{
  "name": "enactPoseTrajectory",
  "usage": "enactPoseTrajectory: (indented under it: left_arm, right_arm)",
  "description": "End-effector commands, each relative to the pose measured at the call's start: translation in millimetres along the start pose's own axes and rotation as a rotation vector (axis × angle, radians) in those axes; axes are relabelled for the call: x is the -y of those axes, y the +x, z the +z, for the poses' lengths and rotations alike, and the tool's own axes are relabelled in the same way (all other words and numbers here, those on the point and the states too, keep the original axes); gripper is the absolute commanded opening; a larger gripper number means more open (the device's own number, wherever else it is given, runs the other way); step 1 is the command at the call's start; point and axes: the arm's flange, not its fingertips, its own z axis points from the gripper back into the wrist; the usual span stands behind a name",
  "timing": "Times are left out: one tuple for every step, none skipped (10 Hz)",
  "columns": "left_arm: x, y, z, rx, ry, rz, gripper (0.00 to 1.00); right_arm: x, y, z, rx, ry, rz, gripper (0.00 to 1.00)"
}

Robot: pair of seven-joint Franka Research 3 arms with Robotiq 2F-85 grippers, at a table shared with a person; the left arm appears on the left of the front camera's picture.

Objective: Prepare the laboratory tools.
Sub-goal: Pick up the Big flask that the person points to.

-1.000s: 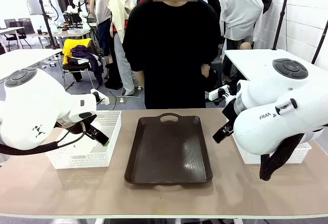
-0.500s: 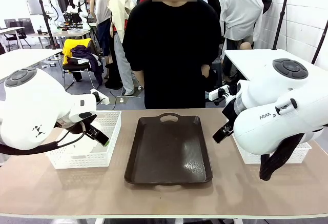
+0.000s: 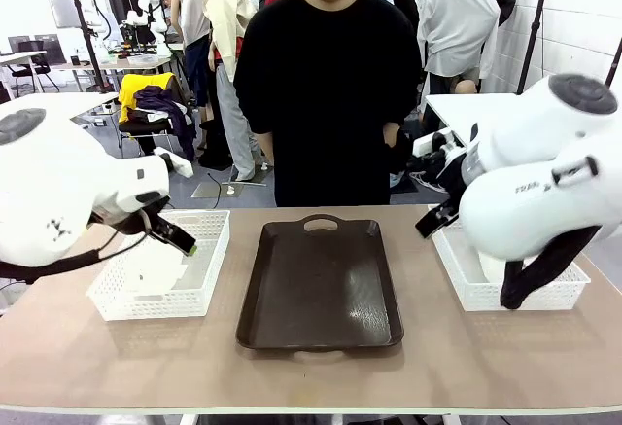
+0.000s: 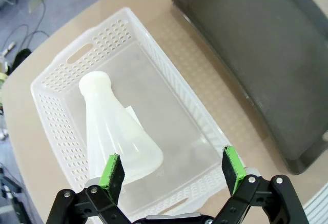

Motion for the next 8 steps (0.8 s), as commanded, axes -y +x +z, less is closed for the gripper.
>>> enactPoseTrajectory:
  left_arm:
    - [-19,4,23,0.034,-0.161,0.122,1.0]
    - [-27,7,31,0.078,-0.263,0.155,1.0]
    - [-39,9,39,0.134,-0.335,0.207,1.0]
    - [-56,8,46,0.189,-0.436,0.251,1.0]
    - [-71,8,48,0.21,-0.508,0.278,1.0]
    - [-85,6,47,0.225,-0.623,0.284,1.0]
    - [-97,4,44,0.25,-0.709,0.294,1.0]
    - [-110,-1,37,0.272,-0.799,0.325,1.0]
  right_arm:
    - [21,9,24,-0.023,0.135,-0.08,1.0]
    - [34,12,35,-0.025,0.223,-0.131,1.0]
    - [47,15,44,-0.034,0.28,-0.177,1.0]
    - [64,15,51,-0.03,0.278,-0.23,1.0]
    - [77,16,54,-0.044,0.319,-0.249,1.0]
    - [89,14,58,-0.038,0.376,-0.278,1.0]
    - [100,13,59,-0.023,0.464,-0.298,1.0]
    - [113,9,56,-0.006,0.574,-0.322,1.0]
